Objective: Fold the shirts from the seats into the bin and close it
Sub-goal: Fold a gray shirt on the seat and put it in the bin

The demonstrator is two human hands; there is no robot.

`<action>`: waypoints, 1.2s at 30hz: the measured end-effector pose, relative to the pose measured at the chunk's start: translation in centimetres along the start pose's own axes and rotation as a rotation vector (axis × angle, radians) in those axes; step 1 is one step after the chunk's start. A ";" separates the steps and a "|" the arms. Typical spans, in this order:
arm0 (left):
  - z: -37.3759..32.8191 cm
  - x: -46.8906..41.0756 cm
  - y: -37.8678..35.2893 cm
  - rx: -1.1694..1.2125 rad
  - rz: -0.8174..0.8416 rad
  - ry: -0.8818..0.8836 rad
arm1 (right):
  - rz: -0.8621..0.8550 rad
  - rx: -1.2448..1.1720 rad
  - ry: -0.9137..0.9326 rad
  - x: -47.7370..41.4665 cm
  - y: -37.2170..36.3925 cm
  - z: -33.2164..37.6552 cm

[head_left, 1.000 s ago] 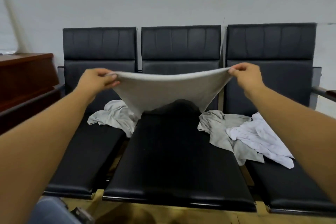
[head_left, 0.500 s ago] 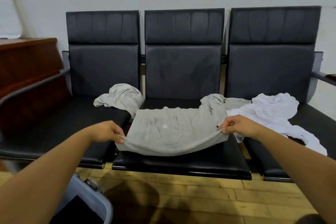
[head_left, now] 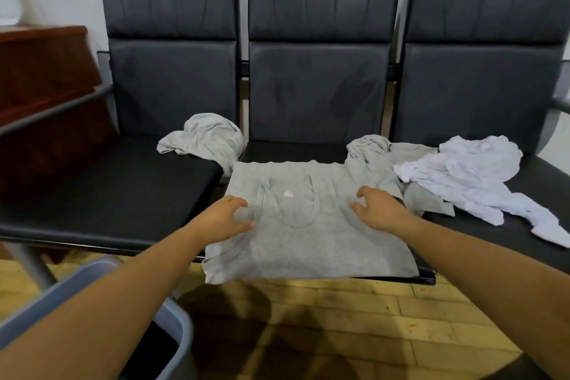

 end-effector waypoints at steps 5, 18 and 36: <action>-1.0 -0.5 -4.2 -0.041 0.151 0.007 | 0.161 0.147 -0.016 1.1 -6.6 -1.5; 1.1 -5.3 -0.4 0.129 -0.089 0.143 | -0.007 0.000 -0.015 -3.9 -2.6 -1.7; 8.3 -19.2 1.2 0.115 -0.379 0.464 | -0.185 -0.038 -0.487 -17.8 -1.8 -9.6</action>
Point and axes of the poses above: each hand's wrist, its own x-axis away from the middle knuckle, its own y-axis out of the back of the hand, z = x × y, the point moved 10 cm from there along -x, towards the middle knuckle, and after that the axes turned 3 degrees about -z, right-handed, at the moved point
